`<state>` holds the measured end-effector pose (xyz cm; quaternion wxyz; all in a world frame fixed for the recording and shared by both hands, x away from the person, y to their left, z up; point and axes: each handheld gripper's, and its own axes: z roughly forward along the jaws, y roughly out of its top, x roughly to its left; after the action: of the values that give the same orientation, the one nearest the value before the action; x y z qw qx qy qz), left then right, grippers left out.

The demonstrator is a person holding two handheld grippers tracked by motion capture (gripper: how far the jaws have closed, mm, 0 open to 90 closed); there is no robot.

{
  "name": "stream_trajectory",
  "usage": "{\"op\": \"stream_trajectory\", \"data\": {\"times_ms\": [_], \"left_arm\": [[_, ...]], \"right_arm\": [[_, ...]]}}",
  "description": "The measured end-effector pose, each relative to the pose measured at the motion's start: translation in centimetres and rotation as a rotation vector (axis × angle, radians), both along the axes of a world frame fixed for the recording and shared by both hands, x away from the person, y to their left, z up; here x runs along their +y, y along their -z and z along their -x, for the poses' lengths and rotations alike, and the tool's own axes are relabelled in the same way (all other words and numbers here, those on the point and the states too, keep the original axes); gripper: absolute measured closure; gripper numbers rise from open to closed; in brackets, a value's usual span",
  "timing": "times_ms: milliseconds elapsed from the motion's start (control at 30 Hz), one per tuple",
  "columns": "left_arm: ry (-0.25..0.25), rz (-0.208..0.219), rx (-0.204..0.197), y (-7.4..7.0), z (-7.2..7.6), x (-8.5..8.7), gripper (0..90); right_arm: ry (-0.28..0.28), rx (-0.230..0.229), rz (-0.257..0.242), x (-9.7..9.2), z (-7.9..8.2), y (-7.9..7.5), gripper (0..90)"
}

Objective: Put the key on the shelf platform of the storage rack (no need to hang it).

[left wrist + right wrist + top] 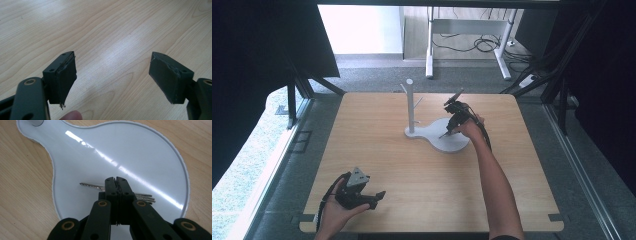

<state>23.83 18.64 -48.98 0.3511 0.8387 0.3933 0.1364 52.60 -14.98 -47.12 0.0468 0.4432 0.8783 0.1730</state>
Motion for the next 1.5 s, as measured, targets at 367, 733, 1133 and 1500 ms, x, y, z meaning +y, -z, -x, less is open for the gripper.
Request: {"op": "stream_trajectory", "data": {"times_ms": [367, 733, 1133, 1500], "left_arm": [[0.001, -0.001, 0.001, 0.0, 0.0, 0.0, 22.3], [-0.002, 0.000, 0.000, 0.0, 0.0, 0.0, 22.3], [-0.005, 0.002, -0.010, -0.2, 0.1, 0.1, 22.3], [-0.007, -0.002, -0.006, -0.2, 0.1, -0.1, 22.3]], "right_arm": [[-0.004, -0.015, -0.008, -0.4, 0.4, -0.4, 77.5], [-0.047, -0.086, -0.032, -0.8, 1.9, -2.7, 60.7], [-0.122, -0.134, -0.061, -2.0, 5.2, -4.3, 53.9], [-0.155, -0.158, -0.100, -4.6, 9.5, -3.7, 53.2]]}}
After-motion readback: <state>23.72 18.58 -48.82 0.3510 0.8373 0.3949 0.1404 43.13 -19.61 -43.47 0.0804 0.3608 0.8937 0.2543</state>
